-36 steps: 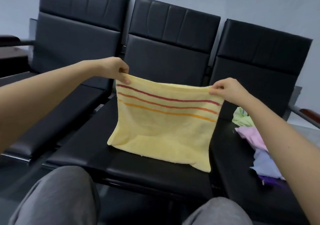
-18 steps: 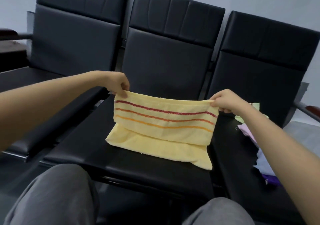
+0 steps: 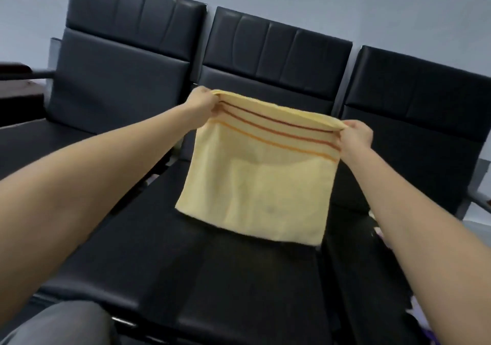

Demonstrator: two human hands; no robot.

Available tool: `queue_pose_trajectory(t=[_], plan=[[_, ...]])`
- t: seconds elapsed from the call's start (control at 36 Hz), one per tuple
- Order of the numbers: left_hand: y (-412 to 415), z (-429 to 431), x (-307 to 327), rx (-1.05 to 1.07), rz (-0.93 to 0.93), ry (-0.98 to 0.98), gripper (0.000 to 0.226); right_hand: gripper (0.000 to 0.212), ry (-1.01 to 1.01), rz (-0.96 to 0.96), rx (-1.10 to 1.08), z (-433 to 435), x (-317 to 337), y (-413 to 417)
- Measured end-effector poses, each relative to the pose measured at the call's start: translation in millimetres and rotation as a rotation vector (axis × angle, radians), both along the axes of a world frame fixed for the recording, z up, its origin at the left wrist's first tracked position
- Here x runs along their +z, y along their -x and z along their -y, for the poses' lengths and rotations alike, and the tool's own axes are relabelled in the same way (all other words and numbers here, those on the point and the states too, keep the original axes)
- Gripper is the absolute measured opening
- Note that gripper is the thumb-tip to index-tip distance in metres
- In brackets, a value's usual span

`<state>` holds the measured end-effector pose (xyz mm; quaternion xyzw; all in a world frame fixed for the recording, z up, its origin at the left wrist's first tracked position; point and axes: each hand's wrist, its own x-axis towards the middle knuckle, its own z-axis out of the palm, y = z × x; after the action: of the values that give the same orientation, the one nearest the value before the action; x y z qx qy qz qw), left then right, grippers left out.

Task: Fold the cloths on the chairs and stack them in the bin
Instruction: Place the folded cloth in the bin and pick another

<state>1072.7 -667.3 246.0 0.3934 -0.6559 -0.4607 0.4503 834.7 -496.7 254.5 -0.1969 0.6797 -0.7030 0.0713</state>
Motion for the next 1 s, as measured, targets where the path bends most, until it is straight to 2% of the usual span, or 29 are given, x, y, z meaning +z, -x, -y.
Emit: queue_pose_trajectory(t=[0.06, 0.11, 0.22, 0.31, 0.36, 0.47, 0.53, 0.61, 0.69, 0.78, 0.83, 0.92, 1.0], plan=[[-1.8, -7.2, 17.1, 0.067, -0.100, 0.095, 0.010, 0.031, 0.009, -0.133, -0.045, 0.1, 17.3, 2.1], [-8.4, -8.7, 25.0, 0.045, -0.139, 0.171, 0.018, 0.029, 0.009, -0.225, -0.049, -4.5, 23.4, -1.1], [-33.8, -16.1, 10.2, -0.012, 0.043, 0.241, 0.011, 0.030, -0.079, -0.370, 0.021, -23.8, 9.7, -2.9], [-57.0, -25.7, -3.0, -0.176, 0.118, 0.147, 0.012, 0.031, -0.198, -0.392, 0.124, -42.5, -8.0, 4.5], [-75.3, -31.5, -9.1, -0.278, 0.284, 0.110, 0.012, 0.029, -0.347, -0.364, 0.256, -56.9, -18.3, 8.5], [-107.7, -43.7, -19.9, -0.449, 0.828, 0.108, 0.007, 0.025, -0.712, -0.366, 0.595, -91.0, -37.1, 9.1], [-114.2, -51.7, -28.1, -0.543, 1.040, 0.064, 0.005, 0.020, -0.914, -0.326, 0.787, -103.3, -48.9, 9.3], [-115.9, -63.4, -43.1, -0.720, 1.268, -0.091, 0.008, 0.016, -1.255, -0.282, 1.015, -114.1, -65.4, 1.6], [-111.0, -74.4, -57.7, -0.835, 1.415, -0.235, 0.008, 0.015, -1.431, -0.224, 1.155, -117.2, -79.1, -7.4], [-103.7, -78.8, -67.1, -0.849, 1.478, -0.275, 0.010, 0.014, -1.462, -0.198, 1.201, -114.9, -89.1, -11.2], [-99.6, -75.0, -71.1, -0.815, 1.450, -0.274, 0.011, 0.013, -1.410, -0.197, 1.154, -111.7, -94.7, -10.7], [-94.1, -67.6, -75.2, -0.676, 1.344, -0.260, 0.009, 0.017, -1.242, -0.217, 1.018, -103.5, -103.1, -5.8], [-86.0, -54.5, -85.3, -0.464, 1.212, -0.219, 0.012, 0.021, -0.964, -0.264, 0.788, -89.4, -115.5, 0.7]])
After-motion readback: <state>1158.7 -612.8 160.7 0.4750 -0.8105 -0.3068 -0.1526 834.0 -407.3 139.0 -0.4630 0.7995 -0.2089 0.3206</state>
